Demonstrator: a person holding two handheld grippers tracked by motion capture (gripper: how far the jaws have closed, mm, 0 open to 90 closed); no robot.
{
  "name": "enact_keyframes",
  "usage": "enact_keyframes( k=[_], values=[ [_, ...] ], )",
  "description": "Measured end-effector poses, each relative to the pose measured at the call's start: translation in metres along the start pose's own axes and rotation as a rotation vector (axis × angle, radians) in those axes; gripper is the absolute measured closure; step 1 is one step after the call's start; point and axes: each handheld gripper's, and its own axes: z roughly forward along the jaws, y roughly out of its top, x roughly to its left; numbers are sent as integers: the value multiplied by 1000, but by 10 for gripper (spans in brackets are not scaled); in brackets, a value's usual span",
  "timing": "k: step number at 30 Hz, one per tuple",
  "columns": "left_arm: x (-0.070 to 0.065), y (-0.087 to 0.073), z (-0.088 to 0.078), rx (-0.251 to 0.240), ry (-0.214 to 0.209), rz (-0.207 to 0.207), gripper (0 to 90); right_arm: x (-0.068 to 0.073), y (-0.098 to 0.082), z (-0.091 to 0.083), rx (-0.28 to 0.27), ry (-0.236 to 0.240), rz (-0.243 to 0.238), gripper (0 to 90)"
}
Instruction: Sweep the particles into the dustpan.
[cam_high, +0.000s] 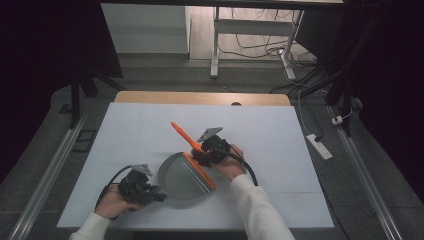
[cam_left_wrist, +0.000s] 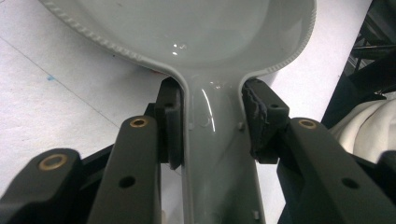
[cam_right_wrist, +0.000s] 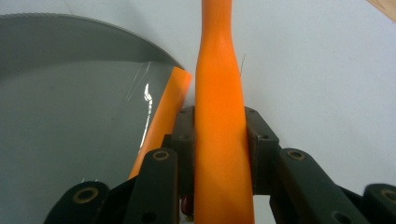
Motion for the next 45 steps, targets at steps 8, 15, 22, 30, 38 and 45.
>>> enact_keyframes(
  k=[8, 15, 22, 30, 38, 45],
  values=[
    [0, 0, 0, 2, 0, -1, 619, 6, 1, 0, -10, 22, -7, 700],
    [0, 0, 0, 2, -3, -3, 619, 11, 3, 1, -15, 27, -18, 699],
    [0, 0, 1, 5, -1, -5, 619, 14, 2, -1, -34, 58, -4, 700],
    [1, 0, 1, 7, 0, -3, 619, 20, 5, -6, -69, 124, 4, 700],
    [1, 0, 2, 10, -1, -3, 619, 3, 0, -24, -158, 64, 99, 699],
    [0, -1, 1, 15, 1, 1, 618, -12, -11, -33, -156, 0, 122, 699]
  ],
)
